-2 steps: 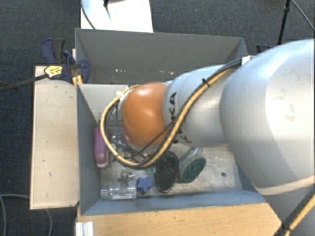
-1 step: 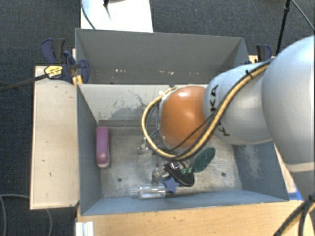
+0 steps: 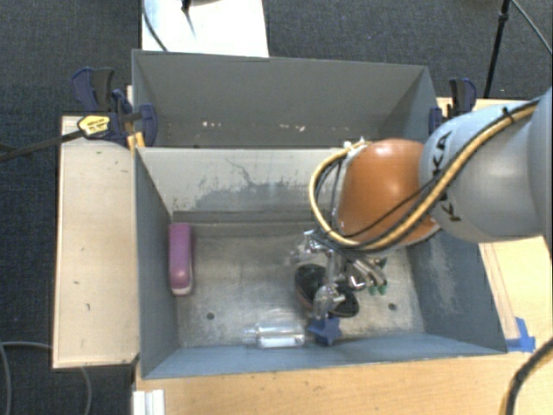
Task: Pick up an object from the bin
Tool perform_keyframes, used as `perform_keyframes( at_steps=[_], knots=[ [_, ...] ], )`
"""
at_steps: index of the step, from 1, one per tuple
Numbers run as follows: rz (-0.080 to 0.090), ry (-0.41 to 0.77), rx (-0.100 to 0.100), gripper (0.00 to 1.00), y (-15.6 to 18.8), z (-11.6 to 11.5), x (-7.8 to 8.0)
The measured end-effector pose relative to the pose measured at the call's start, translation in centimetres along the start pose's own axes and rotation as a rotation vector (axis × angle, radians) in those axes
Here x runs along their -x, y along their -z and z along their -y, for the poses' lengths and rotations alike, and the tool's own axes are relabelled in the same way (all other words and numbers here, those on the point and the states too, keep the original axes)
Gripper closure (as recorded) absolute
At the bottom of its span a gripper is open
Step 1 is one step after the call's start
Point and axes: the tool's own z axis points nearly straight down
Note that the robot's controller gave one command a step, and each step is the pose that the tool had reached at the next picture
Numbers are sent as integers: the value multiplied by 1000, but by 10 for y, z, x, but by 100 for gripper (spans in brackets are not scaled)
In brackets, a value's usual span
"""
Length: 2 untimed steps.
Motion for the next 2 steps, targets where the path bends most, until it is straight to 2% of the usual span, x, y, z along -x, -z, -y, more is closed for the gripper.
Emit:
perform_keyframes(
  at_steps=[1, 2],
  knots=[
    [-6, 163, 2, 0, -22, 48, -15],
    [-5, 158, 4, 100, -21, 46, -14]
  ],
)
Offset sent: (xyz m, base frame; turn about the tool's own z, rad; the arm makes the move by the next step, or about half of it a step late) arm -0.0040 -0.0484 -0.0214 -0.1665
